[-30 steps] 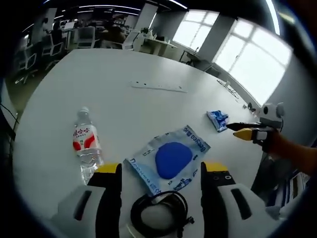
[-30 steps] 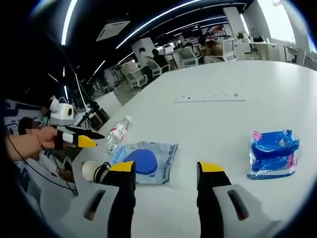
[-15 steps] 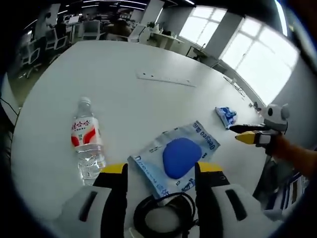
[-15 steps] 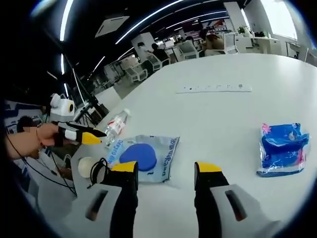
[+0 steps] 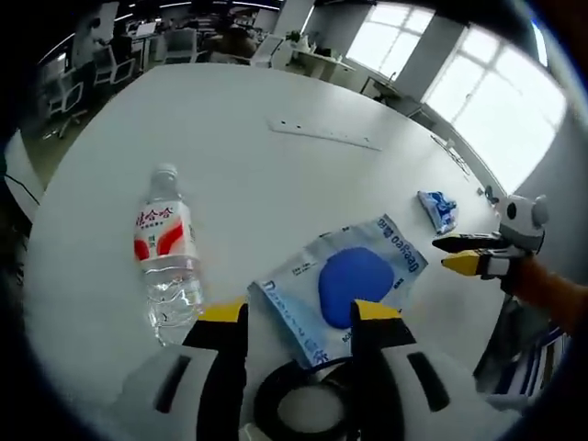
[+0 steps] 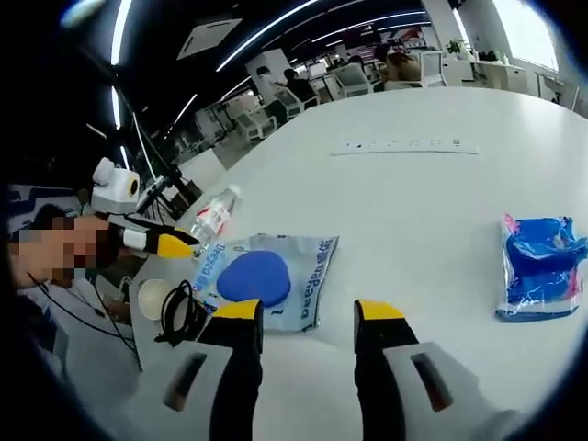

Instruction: Arrange the tabletop items into an orderly group along one side of the table until the central work area is clear of visible clutter.

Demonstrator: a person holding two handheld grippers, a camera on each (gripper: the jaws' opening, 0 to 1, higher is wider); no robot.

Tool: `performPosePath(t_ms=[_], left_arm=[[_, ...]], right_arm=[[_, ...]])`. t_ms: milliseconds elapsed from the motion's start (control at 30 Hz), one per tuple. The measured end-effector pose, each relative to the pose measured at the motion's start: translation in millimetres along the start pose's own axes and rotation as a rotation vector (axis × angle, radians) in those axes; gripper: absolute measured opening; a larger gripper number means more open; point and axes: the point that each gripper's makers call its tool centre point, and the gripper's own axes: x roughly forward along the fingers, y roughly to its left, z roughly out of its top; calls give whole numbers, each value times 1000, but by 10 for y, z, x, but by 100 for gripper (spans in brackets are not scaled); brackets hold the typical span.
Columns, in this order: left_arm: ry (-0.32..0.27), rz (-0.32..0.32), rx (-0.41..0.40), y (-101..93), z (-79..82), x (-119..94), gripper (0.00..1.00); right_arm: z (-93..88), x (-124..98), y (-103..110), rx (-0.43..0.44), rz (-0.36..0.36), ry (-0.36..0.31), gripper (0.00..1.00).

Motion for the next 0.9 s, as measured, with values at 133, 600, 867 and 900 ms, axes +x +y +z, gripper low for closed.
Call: performPosePath(t_ms=[133, 600, 867, 900], left_arm=[[14, 21, 1, 14, -13, 55, 38], [68, 68, -31, 88, -116, 182, 27], [81, 68, -48, 106, -166, 255, 24], [86, 68, -49, 111, -181, 263, 24]], right_arm=[[-28, 31, -1, -1, 4, 9, 33], [-166, 113, -84, 42, -15, 40, 25], [-235, 176, -81, 53, -6, 56, 18], [-239, 187, -80, 55, -4, 58, 17]])
